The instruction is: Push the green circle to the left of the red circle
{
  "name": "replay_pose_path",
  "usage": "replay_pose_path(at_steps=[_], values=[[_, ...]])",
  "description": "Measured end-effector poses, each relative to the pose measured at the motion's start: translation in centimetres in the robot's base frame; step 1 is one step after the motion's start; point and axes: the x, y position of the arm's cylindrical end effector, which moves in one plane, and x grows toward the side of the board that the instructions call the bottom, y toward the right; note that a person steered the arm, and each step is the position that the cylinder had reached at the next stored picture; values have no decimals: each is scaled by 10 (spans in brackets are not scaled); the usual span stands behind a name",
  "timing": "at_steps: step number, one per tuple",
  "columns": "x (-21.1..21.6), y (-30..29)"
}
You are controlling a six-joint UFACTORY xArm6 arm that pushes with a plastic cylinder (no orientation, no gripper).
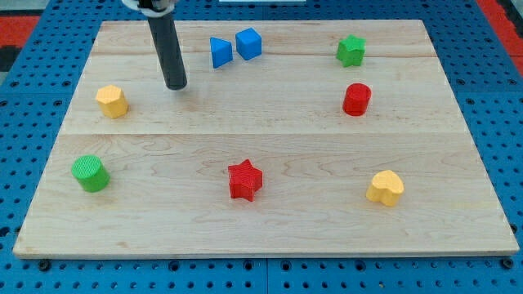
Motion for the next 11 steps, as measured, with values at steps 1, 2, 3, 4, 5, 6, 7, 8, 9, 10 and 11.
replay_pose_path(at_steps=[1,2,3,4,5,6,7,8,9,10,11], values=[[33,-6],[-1,28],[55,27],[81,-24],[87,-89],[146,-137],[182,-140],[126,-66],[94,-6],[90,28],[73,68]])
